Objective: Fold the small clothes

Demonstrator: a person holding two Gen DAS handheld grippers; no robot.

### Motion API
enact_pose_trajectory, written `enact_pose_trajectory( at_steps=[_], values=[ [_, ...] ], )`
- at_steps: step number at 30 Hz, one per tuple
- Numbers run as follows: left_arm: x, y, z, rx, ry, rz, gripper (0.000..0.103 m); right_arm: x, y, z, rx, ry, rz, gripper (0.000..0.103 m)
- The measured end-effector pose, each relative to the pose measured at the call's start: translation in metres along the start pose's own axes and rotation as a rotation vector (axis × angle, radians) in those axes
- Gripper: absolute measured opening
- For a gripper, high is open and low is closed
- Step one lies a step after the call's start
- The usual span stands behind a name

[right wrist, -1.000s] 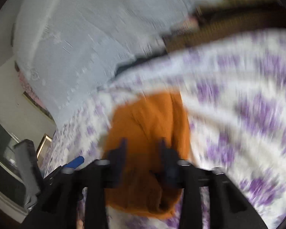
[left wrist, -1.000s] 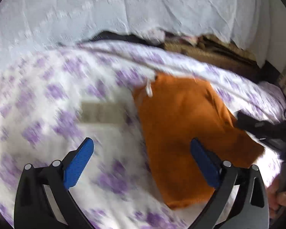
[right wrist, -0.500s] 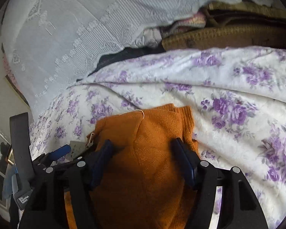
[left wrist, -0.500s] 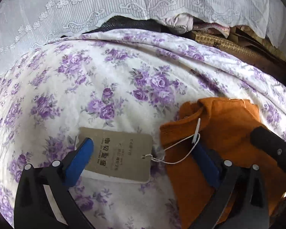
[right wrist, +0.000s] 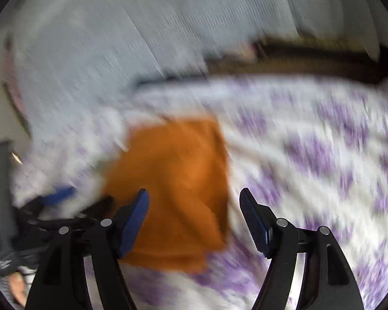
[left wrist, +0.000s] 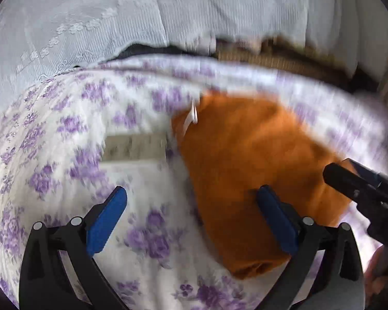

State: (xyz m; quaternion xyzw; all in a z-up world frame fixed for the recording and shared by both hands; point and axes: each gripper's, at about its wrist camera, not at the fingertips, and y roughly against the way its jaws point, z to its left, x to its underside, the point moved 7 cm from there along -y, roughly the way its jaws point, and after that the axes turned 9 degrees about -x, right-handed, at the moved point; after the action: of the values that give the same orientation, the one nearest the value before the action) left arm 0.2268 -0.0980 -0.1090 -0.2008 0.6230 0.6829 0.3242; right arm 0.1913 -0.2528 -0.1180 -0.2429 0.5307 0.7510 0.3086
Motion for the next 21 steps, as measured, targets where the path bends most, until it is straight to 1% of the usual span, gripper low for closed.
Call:
enact_pose_trajectory(
  at_steps=[1, 2, 3, 6, 8, 10, 16, 21],
  values=[
    [0.001, -0.001, 0.000, 0.003, -0.003, 0.002, 0.099, 0.011, -0.016, -0.008, -0.014, -0.028, 0.071, 0.084],
    [0.002, -0.001, 0.000, 0.000, -0.004, 0.002, 0.099, 0.008, -0.015, -0.012, -0.058, -0.077, 0.066, 0.084],
    [0.003, 0.000, 0.000, -0.013, -0.006, -0.006, 0.099, 0.007, -0.014, -0.013, -0.058, -0.083, 0.066, 0.084],
    [0.005, 0.005, -0.005, -0.079, -0.044, -0.050, 0.099, 0.009, -0.016, -0.008, -0.026, -0.038, 0.068, 0.087],
    [0.005, 0.009, -0.006, -0.099, -0.055, -0.065, 0.099, 0.009, -0.018, -0.007, -0.034, -0.042, 0.069, 0.090],
    [0.005, 0.009, -0.005, -0.092, -0.049, -0.065, 0.099, 0.009, -0.018, -0.008, -0.053, -0.054, 0.065, 0.091],
    [0.005, 0.011, -0.003, -0.078, -0.039, -0.064, 0.099, 0.011, -0.014, -0.008, -0.088, -0.055, 0.067, 0.100],
    [0.003, 0.012, -0.002, -0.050, -0.019, -0.061, 0.099, 0.009, -0.012, -0.009, -0.118, -0.079, 0.060, 0.100]
  ],
)
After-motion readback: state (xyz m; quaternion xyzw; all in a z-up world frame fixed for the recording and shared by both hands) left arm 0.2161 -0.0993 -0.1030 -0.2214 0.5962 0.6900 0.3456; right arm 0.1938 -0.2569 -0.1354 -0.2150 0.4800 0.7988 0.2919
